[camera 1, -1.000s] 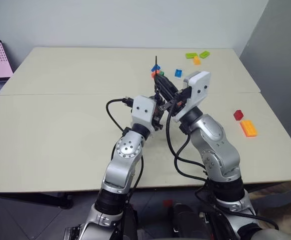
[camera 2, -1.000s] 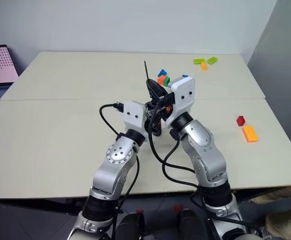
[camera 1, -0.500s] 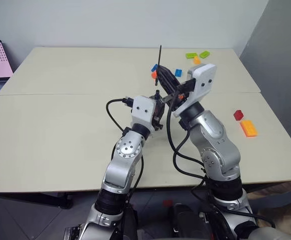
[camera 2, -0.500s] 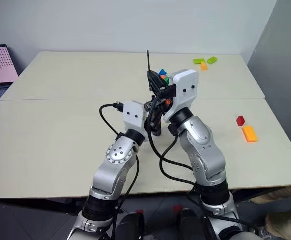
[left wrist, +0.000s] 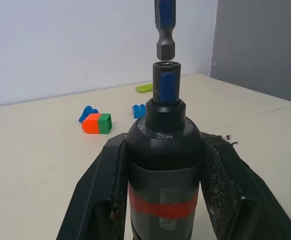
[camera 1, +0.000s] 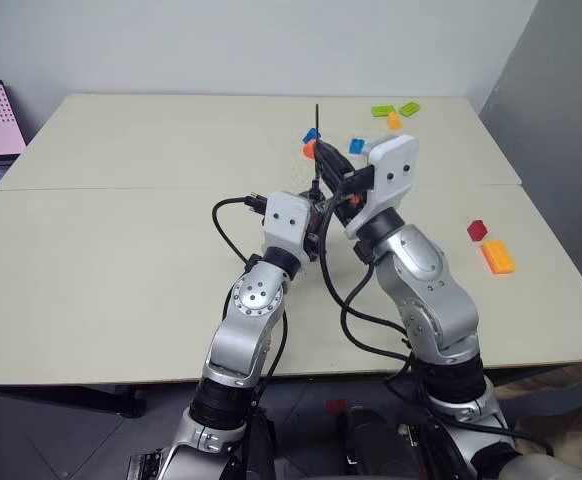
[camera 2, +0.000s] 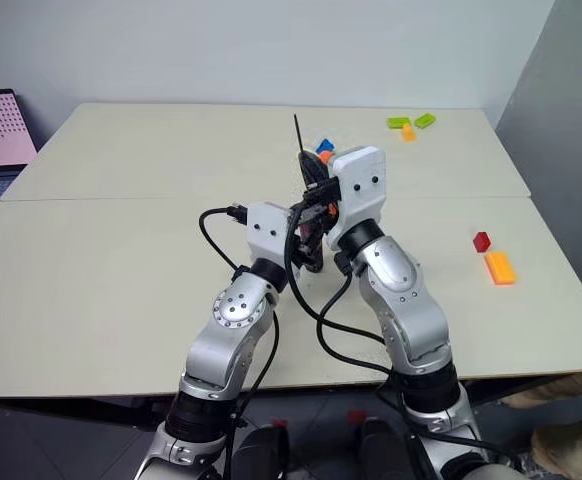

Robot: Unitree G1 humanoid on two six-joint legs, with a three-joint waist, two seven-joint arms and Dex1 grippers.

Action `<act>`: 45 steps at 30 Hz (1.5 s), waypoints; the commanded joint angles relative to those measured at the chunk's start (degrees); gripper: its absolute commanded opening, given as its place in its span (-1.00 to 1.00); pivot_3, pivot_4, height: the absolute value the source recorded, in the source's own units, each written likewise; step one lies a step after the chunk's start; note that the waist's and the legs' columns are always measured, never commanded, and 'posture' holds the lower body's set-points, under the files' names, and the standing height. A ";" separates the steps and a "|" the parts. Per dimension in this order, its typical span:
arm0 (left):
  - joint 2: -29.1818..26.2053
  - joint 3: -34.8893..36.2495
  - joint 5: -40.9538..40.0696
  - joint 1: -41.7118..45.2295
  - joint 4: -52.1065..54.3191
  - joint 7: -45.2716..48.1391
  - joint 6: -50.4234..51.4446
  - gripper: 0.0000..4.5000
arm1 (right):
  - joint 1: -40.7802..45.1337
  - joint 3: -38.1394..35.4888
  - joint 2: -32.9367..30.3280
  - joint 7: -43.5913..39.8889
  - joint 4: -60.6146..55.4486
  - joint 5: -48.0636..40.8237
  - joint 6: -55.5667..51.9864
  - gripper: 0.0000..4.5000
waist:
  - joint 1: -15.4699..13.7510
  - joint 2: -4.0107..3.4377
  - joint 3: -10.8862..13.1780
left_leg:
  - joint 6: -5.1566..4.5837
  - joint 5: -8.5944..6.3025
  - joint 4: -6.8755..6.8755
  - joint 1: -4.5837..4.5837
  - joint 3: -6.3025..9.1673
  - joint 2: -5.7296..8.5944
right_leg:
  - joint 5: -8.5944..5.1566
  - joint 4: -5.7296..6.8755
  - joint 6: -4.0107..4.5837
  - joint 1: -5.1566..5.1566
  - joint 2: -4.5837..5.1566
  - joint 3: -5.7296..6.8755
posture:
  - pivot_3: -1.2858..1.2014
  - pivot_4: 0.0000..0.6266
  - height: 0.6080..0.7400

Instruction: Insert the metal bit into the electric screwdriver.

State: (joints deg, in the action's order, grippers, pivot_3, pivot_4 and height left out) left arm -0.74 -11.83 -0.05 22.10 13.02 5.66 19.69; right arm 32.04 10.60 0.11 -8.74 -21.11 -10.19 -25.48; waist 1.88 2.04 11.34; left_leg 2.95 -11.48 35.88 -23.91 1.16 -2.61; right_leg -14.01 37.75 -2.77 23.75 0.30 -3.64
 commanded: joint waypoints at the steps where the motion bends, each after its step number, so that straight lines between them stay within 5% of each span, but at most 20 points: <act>1: 0.40 0.18 0.51 0.31 1.31 -0.08 -0.22 -0.27 | -0.56 0.35 0.16 -0.05 -2.73 0.41 0.26 -1.00 | 0.00 0.00 0.00 | 0.00 0.00 0.00 0.00 0.00 0.00 | 0.00 0.00 0.00 0.00 0.00 0.00 | 0.03 -0.52 1.00; 45: 0.47 0.19 0.46 0.45 0.80 0.19 -0.32 -0.27 | -0.71 -2.65 0.67 0.87 -4.84 -4.49 -16.57 -1.00 | 0.03 0.00 -0.02 | 0.00 0.00 0.00 0.02 0.02 -0.01 | -0.16 -0.01 0.27 -0.01 0.00 0.01 | 0.03 -0.52 1.00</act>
State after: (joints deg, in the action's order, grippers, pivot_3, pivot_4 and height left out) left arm -0.69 -11.63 -0.06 22.10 12.86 5.79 19.68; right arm 32.07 7.20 1.07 -7.56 -25.25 -14.75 -40.97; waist 1.91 2.04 11.32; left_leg 2.95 -11.48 35.88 -23.90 1.18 -2.62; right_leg -14.17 37.74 -2.50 23.74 0.30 -3.64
